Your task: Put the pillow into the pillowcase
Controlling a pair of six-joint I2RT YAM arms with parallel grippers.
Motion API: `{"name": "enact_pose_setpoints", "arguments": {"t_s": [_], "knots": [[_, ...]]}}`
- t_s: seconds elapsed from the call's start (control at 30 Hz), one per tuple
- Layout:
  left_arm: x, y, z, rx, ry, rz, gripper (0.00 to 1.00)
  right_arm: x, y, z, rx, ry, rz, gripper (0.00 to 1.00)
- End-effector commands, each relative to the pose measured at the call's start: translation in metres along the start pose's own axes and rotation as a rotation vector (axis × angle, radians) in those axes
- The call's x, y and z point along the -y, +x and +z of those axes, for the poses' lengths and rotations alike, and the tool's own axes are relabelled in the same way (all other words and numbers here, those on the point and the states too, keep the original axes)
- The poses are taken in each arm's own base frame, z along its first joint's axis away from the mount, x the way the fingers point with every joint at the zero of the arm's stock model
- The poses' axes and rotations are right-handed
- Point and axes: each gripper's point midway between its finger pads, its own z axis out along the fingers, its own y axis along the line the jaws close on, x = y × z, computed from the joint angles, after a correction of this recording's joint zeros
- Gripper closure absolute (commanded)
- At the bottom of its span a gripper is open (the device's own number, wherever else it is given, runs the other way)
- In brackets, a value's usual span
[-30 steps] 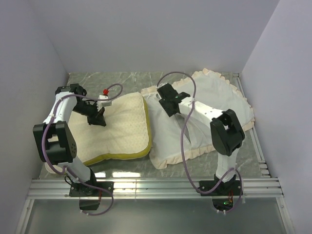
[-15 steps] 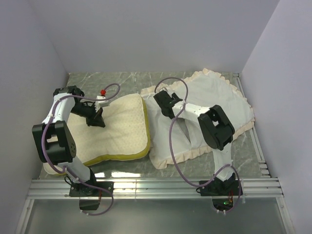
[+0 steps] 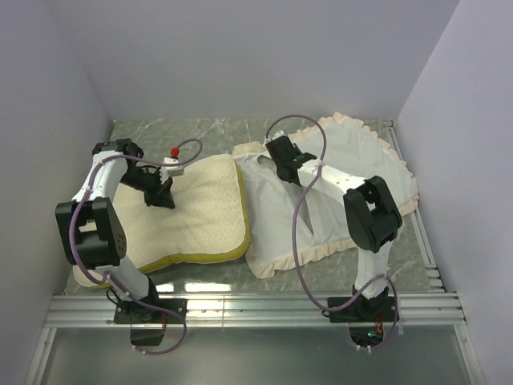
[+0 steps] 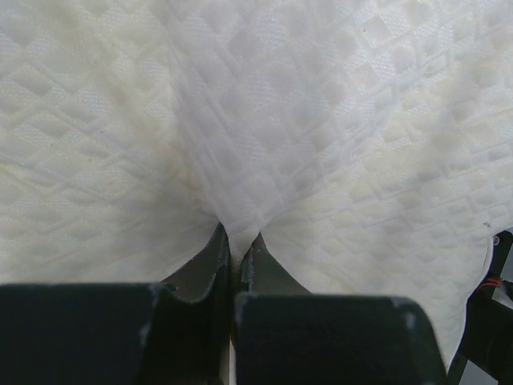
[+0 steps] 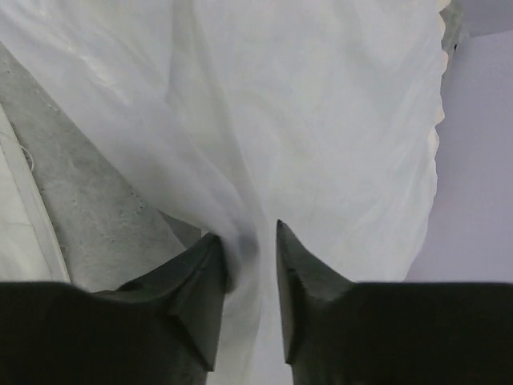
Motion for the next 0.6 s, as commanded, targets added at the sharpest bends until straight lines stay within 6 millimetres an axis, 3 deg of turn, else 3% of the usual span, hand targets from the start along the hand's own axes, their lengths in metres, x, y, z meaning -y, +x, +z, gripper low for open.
{"name": "enact_pose_setpoints", "arguments": {"t_s": [0.0,0.03,0.13,0.33,0.43,0.57], "knots": [[0.008,-0.025,0.000,0.024,0.024,0.064,1.00,0.025,-0.016,-0.019,0.046,0.004,0.060,0.72],[0.010,-0.031,0.006,0.017,0.032,0.093,1.00,0.022,-0.013,-0.021,0.036,-0.034,0.059,0.85],[0.023,-0.050,0.023,0.004,0.075,0.159,1.00,0.025,-0.014,-0.032,0.029,-0.111,0.090,1.00],[0.052,-0.110,0.051,0.032,0.170,0.299,1.00,0.011,-0.026,-0.062,0.049,-0.396,0.215,1.00],[0.056,-0.126,0.068,0.028,0.203,0.315,1.00,0.009,-0.032,-0.075,0.067,-0.491,0.262,1.00],[0.043,-0.135,0.096,0.018,0.239,0.266,1.00,0.013,-0.035,-0.083,0.070,-0.543,0.310,1.00]]}}
